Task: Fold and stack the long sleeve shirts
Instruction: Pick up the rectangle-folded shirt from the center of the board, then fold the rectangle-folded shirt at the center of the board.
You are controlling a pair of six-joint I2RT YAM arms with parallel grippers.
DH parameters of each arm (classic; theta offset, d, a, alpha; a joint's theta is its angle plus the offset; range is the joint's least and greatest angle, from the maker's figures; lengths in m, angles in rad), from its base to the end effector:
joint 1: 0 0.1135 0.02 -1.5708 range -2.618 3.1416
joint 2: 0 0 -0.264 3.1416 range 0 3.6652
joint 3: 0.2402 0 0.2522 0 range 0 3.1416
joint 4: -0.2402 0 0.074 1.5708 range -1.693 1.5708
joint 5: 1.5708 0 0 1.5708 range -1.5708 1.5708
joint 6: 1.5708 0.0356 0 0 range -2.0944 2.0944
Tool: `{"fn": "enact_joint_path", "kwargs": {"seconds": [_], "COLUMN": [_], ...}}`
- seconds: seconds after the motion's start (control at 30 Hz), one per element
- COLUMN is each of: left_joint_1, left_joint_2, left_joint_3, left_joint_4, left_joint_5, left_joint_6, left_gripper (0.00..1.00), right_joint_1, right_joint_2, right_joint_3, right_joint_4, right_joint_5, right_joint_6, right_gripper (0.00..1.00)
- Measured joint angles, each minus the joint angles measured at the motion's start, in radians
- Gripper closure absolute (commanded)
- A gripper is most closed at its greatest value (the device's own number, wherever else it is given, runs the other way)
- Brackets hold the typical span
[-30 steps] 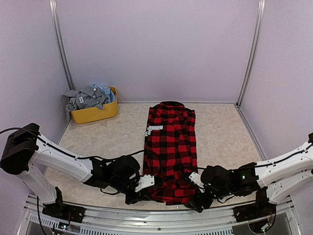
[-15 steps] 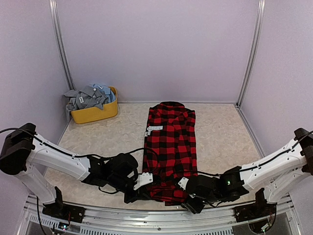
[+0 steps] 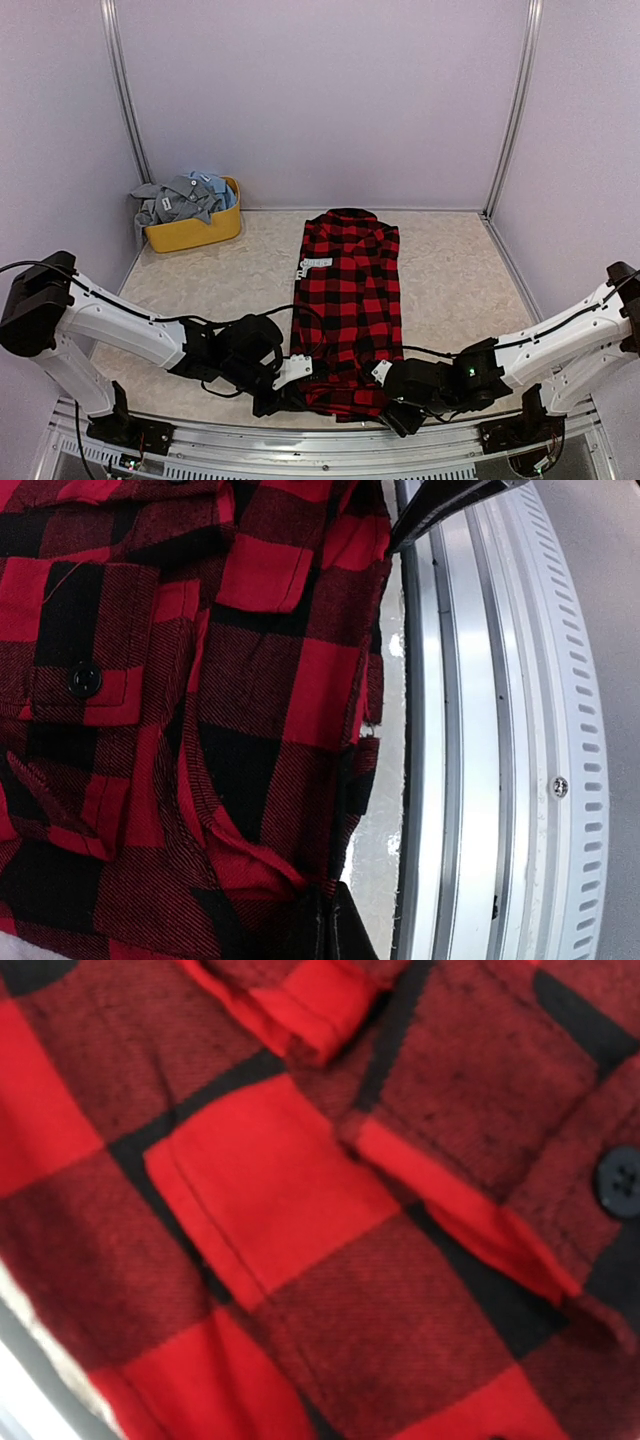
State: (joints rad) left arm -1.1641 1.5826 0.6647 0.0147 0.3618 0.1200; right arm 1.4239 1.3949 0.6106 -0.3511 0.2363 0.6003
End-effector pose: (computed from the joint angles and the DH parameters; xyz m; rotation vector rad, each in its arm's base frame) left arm 0.1016 -0.2677 0.1351 1.6927 1.9877 -0.8636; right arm 0.0427 0.2316 0.1444 -1.0135 2.4971 0.3358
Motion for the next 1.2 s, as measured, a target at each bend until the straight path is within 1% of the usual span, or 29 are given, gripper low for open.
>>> {"fn": "enact_joint_path", "kwargs": {"seconds": [0.13, 0.43, 0.47, 0.63, 0.83, 0.93, 1.07, 1.2], "left_joint_1": [0.004, 0.006, 0.003, -0.029, -0.059, -0.059, -0.018, 0.095], "left_joint_2": [0.007, 0.008, 0.007, -0.010, -0.073, -0.112, -0.153, -0.172], "left_joint_3": [0.000, 0.003, 0.008, 0.017, 0.017, 0.027, 0.066, 0.129], "left_joint_4": [-0.001, -0.005, -0.009, -0.031, -0.087, -0.132, -0.179, -0.209], "left_joint_5": [0.007, 0.044, 0.048, 0.061, 0.082, 0.089, 0.118, 0.154], "left_joint_6": [-0.002, -0.029, -0.038, -0.090, -0.168, -0.195, -0.200, -0.191], "left_gripper": [1.00, 1.00, 1.00, 1.00, 1.00, 1.00, 1.00, 1.00], "right_joint_1": [0.002, 0.013, 0.018, 0.044, 0.052, 0.050, -0.001, -0.133], "right_joint_2": [0.042, 0.075, 0.073, 0.036, -0.119, -0.187, -0.259, -0.317], "right_joint_3": [0.014, 0.047, 0.048, 0.046, 0.023, 0.024, 0.034, 0.038], "right_joint_4": [-0.004, -0.015, -0.014, -0.023, -0.023, -0.029, -0.061, -0.084], "right_joint_5": [-0.003, 0.004, -0.001, -0.068, -0.223, -0.274, -0.312, -0.342], "right_joint_6": [0.002, 0.013, 0.021, 0.022, 0.034, 0.038, 0.039, 0.036], "right_gripper": [0.52, 0.98, 1.00, 1.00, 1.00, 1.00, 1.00, 1.00]}}
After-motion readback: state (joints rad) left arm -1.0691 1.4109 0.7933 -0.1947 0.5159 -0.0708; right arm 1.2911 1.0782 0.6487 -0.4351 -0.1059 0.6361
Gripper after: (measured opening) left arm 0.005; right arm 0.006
